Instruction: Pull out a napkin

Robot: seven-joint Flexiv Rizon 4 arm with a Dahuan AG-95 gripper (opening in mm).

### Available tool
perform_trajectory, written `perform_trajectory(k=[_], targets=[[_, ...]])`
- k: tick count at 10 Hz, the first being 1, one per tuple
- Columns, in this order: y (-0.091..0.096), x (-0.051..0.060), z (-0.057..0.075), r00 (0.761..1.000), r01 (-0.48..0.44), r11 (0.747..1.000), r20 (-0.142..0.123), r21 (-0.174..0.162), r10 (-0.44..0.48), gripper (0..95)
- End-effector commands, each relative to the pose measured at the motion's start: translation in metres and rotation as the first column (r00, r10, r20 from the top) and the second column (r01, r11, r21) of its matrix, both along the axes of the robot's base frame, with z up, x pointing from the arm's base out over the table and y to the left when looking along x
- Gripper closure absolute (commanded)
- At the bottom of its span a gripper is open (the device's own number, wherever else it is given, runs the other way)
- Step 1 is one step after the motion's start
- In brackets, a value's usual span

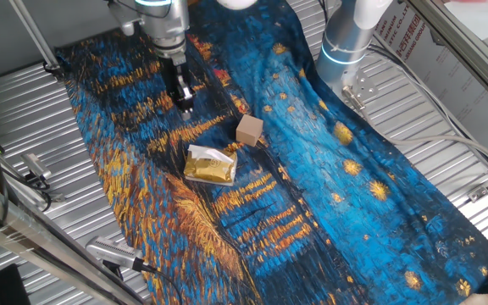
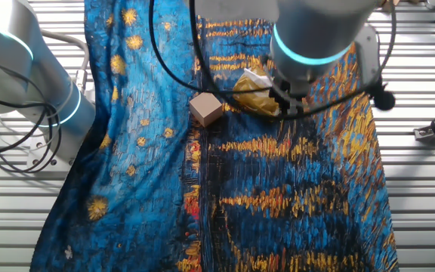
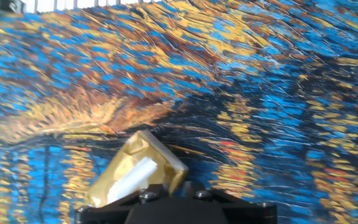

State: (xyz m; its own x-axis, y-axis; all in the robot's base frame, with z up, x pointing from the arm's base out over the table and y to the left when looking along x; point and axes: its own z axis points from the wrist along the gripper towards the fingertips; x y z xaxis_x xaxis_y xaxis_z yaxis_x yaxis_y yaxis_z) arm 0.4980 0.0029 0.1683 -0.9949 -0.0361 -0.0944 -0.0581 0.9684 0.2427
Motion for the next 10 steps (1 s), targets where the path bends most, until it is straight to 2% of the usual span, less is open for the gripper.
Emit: perform_trajectory(k=[1,2,3,6,7,10], targets=[[0.012,0.002,-0.005,0.992,0.094,0.938,-0.047,-0.333,-0.116,95.0],[0.023,0.004,-0.008,0.99,0.106,0.922,-0.052,-0.372,-0.135,95.0],[0.033,0.005,-0.012,0.986,0.126,0.92,-0.057,-0.371,-0.157,95.0],[0.032,0.005,-0.014,0.984,0.132,0.916,-0.064,-0.379,-0.168,95.0],[0.032,0.006,-0.02,0.979,0.151,0.909,-0.065,-0.388,-0.191,95.0],[0.034,0.007,-0.032,0.975,0.168,0.907,-0.07,-0.386,-0.21,95.0]])
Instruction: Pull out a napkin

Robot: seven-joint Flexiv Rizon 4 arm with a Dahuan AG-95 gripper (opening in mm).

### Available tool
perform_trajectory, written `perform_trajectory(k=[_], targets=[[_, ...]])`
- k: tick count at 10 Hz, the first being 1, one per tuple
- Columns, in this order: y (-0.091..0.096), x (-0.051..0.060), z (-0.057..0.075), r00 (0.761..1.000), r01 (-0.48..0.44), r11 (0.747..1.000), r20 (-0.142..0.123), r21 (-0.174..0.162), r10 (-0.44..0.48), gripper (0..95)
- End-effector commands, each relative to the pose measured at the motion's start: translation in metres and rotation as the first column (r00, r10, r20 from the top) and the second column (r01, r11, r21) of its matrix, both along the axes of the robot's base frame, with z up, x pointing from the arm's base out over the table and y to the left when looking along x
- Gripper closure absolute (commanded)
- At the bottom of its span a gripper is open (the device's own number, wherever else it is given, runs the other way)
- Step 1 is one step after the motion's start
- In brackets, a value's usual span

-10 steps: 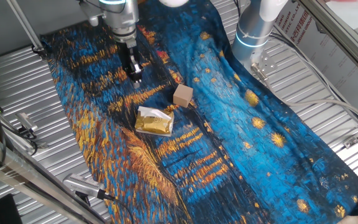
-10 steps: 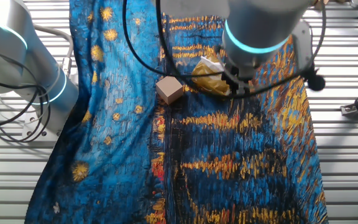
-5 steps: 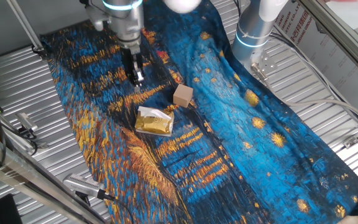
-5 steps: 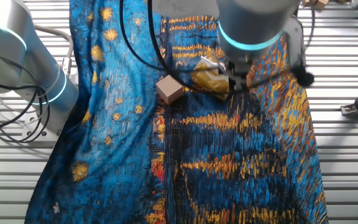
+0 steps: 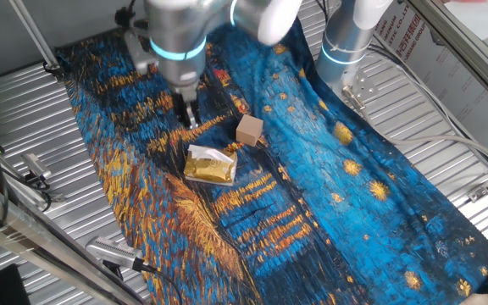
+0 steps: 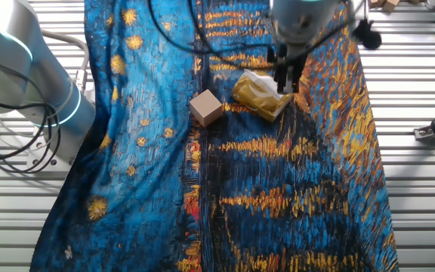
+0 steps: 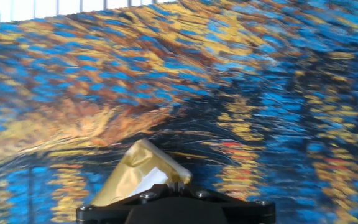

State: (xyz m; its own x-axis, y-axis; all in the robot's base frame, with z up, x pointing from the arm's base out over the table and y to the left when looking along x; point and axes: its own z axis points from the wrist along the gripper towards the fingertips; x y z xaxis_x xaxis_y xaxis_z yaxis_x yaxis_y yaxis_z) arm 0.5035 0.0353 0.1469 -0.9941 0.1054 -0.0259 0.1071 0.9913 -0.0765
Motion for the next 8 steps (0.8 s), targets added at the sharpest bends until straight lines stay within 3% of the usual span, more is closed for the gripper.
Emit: perform_trajectory(k=[1,2,3,8], targets=[[0.002,0.002,-0.014,0.999,0.043,0.997,-0.028,-0.057,-0.044,95.0],[0.002,0.002,-0.015,0.999,0.045,0.998,-0.028,-0.048,-0.046,95.0],[0.002,0.002,-0.016,0.998,0.054,0.998,-0.027,-0.011,-0.054,95.0],[0.002,0.003,-0.025,0.997,0.074,0.996,-0.02,0.055,-0.073,95.0]])
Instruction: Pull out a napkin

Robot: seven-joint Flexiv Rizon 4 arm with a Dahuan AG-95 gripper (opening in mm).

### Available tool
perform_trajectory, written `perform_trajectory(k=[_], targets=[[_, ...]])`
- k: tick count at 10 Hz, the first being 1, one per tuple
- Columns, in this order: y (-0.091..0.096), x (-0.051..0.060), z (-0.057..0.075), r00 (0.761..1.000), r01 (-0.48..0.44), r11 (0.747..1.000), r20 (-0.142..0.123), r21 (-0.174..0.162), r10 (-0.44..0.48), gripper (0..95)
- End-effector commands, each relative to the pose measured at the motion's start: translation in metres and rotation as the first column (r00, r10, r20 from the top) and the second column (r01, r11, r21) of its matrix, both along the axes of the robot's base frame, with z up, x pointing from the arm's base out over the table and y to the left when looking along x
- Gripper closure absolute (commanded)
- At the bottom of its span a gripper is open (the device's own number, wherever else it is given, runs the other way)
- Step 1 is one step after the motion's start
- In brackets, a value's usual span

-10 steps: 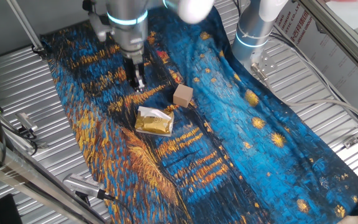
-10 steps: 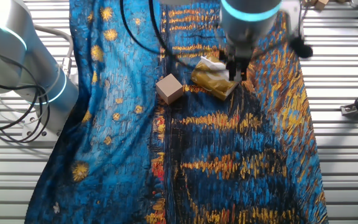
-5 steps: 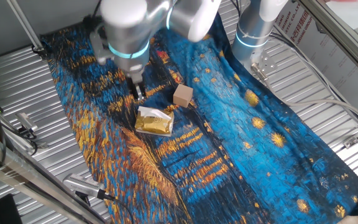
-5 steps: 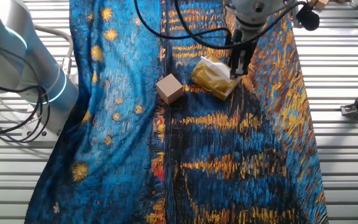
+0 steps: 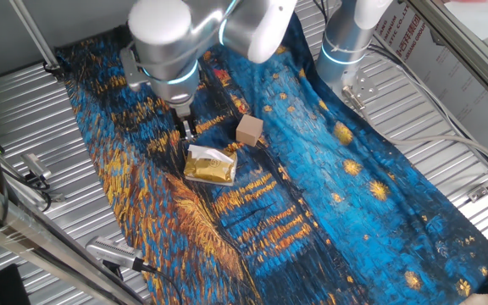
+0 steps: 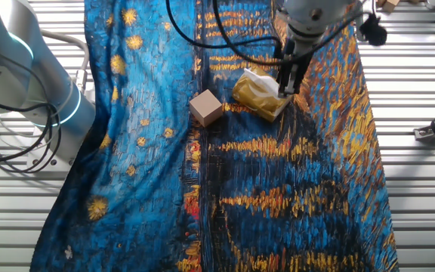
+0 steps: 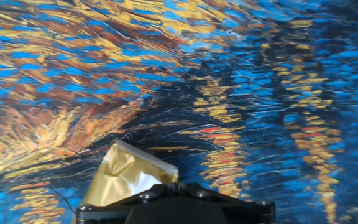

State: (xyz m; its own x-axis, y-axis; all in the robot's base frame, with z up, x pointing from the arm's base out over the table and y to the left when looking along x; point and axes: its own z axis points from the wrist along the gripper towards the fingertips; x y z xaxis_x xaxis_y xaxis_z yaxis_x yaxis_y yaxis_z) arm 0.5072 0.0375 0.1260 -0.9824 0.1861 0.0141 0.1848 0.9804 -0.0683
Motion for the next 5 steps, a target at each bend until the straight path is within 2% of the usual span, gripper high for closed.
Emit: perform_trajectory(k=[1,5], targets=[[0.0,-0.0007,-0.0067,1.0,-0.003,0.998,0.027,0.058,0.002,95.0],[0.0019,-0.0005,-0.007,1.0,-0.011,0.999,0.029,0.049,0.01,95.0]])
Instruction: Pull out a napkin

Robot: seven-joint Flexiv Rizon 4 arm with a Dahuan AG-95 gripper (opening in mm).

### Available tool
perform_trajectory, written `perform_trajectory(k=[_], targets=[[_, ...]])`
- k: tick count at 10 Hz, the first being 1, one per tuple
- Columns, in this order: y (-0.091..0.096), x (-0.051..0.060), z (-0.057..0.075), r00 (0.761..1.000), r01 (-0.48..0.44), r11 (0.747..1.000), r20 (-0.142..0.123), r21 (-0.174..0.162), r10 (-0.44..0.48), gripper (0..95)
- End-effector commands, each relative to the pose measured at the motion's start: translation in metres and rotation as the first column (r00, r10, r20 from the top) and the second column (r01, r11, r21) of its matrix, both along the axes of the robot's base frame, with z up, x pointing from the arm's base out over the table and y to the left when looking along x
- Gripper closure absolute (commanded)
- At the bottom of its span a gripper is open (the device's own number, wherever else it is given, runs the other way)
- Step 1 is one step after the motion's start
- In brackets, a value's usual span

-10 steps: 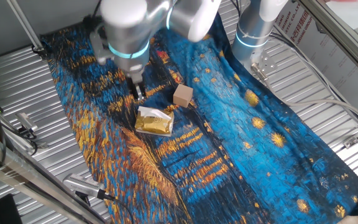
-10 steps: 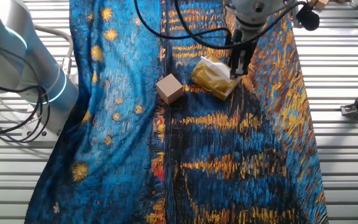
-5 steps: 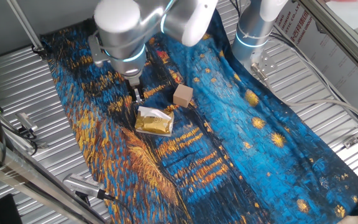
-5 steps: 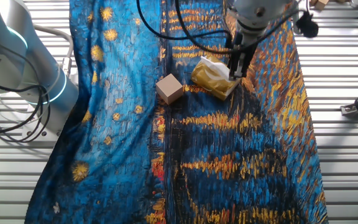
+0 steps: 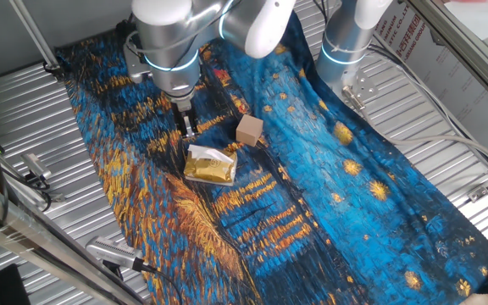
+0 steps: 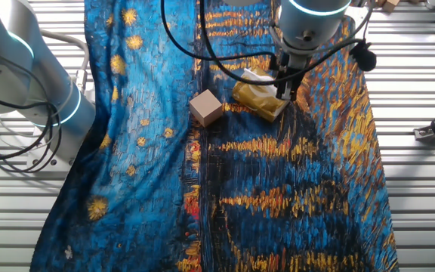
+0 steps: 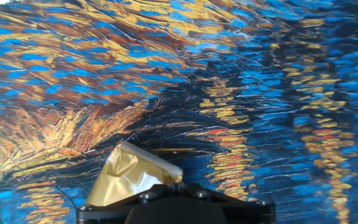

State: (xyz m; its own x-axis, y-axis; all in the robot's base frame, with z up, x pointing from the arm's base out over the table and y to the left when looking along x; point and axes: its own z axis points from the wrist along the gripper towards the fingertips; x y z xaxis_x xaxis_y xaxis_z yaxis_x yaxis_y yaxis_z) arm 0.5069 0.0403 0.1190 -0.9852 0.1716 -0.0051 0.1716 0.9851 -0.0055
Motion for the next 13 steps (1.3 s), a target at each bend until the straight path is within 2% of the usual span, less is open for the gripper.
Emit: perform_trajectory(k=[1,8,9,10,12,13], targets=[[-0.0009,-0.0003,0.0,1.0,0.006,1.0,-0.002,-0.009,-0.006,95.0],[-0.0009,-0.0003,0.0,0.999,-0.046,0.999,-0.007,-0.008,0.046,95.0],[-0.0009,-0.0003,0.0,0.994,-0.105,0.994,-0.014,-0.023,0.105,95.0],[-0.0009,-0.0003,0.0,0.985,-0.172,0.985,-0.019,-0.017,0.172,95.0],[-0.0009,-0.0003,0.0,0.954,-0.297,0.955,-0.03,0.019,0.298,95.0],[-0.0009,-0.0003,0.0,0.935,-0.349,0.936,-0.046,0.047,0.351,95.0]])
